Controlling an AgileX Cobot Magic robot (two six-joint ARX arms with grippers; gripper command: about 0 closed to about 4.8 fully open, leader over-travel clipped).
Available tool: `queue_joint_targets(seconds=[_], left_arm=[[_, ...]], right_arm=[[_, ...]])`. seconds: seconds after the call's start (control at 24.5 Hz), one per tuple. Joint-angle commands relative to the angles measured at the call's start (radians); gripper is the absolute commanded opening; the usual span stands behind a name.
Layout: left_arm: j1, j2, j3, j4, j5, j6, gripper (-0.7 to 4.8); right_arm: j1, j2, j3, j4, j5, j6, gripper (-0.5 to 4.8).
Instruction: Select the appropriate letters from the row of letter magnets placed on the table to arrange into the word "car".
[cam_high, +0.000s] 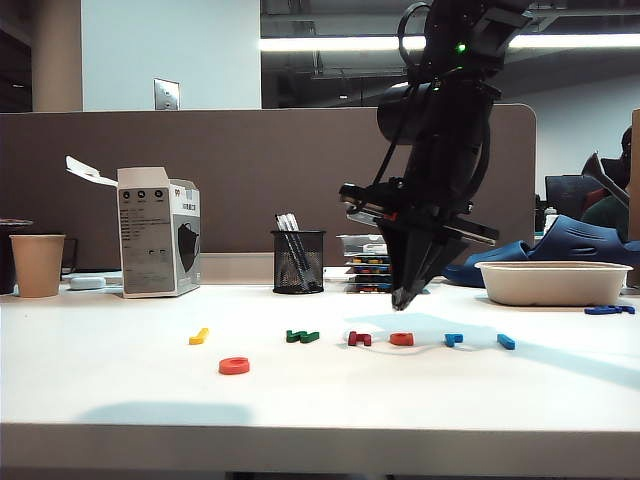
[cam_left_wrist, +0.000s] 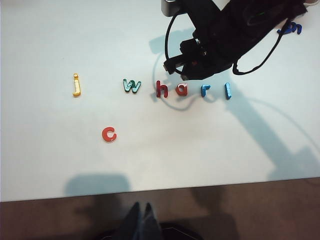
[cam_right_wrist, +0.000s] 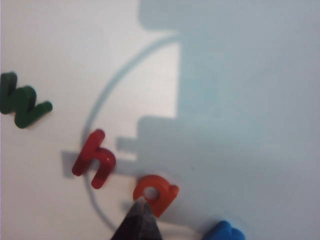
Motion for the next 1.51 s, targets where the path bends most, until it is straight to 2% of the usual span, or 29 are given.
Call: queue_joint_targets(seconds=[0.04,1.31,1.51], left_arm=[[0.001,-0.002,0.004,0.0,-0.01,0.003,-0.05],[0.001,-0.002,0.004,0.0,-0.009,0.003,-0.05],[0.001,-0.002,0.004,0.0,-0.01,0.003,-0.05]], right_arm=[[0.0,-0.002,0.002,-0.024,0.003,-0.005,-0.06],[0.0,0.036,0.001,-0.004,-0.002,-0.005,-0.06],[0.001,0.038,0.001,-0.012,-0.035,-0.005,-0.06]])
